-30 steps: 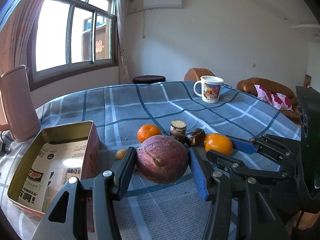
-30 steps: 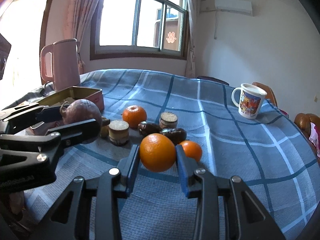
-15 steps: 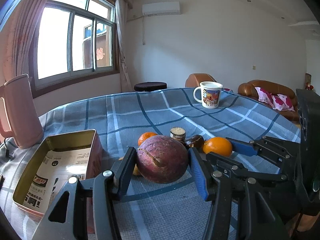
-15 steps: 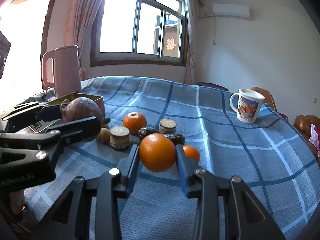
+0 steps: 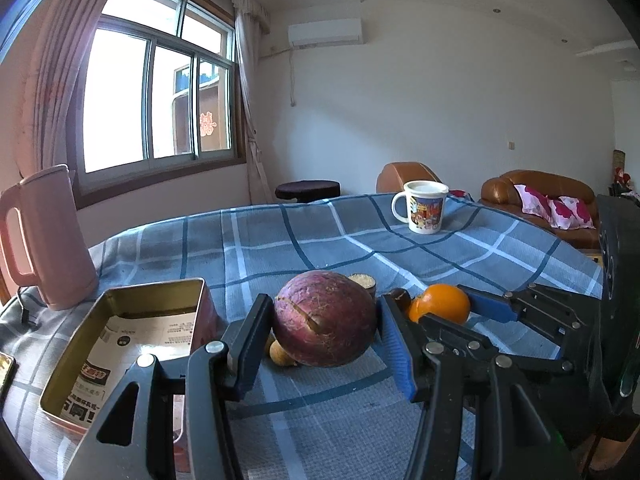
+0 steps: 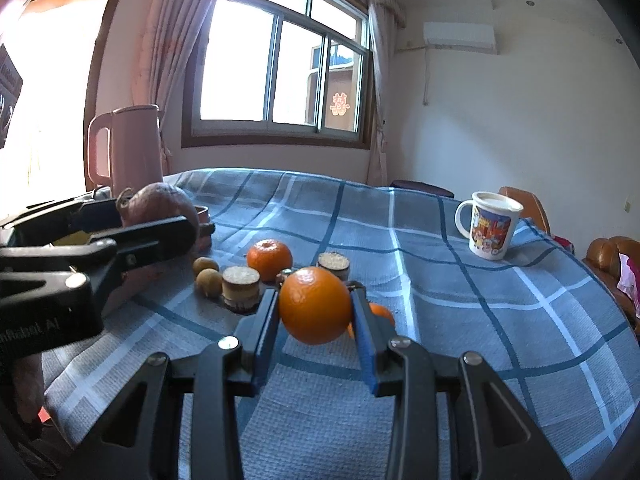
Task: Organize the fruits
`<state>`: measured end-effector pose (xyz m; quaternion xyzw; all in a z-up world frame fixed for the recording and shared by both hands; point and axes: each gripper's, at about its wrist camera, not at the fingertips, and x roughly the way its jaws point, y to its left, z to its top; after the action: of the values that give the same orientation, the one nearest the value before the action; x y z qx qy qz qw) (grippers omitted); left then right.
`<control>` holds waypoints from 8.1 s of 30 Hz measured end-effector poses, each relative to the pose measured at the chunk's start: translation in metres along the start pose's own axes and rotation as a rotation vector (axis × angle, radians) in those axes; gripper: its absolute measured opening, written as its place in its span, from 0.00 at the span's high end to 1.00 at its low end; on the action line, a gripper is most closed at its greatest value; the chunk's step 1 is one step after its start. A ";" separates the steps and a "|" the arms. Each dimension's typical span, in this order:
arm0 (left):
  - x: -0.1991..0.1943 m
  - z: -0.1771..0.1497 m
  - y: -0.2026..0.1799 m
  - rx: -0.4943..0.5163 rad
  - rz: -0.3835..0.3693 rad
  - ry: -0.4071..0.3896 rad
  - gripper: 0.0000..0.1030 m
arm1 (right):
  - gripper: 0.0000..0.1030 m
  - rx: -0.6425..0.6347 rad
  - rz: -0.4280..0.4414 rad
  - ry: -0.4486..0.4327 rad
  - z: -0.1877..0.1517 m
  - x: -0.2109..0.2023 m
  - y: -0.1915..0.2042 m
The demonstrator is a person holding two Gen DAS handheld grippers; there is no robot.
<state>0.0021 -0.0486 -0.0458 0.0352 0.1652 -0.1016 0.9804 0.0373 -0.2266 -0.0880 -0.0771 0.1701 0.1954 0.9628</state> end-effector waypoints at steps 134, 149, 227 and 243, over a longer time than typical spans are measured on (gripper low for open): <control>0.046 -0.004 0.191 -0.155 0.316 0.277 0.46 | 0.62 -0.315 0.309 0.166 0.086 0.135 0.164; 0.052 -0.005 0.187 -0.118 0.310 0.320 0.46 | 0.62 -0.355 0.308 0.222 0.078 0.144 0.174; 0.116 0.001 0.007 0.047 -0.099 0.435 0.65 | 0.63 0.066 0.018 0.386 0.011 0.077 -0.050; 0.099 0.005 0.009 0.013 -0.100 0.358 0.66 | 0.63 0.050 -0.004 0.309 0.017 0.065 -0.049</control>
<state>0.0970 -0.0591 -0.0737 0.0508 0.3378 -0.1435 0.9288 0.1188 -0.2446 -0.0915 -0.0825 0.3209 0.1752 0.9271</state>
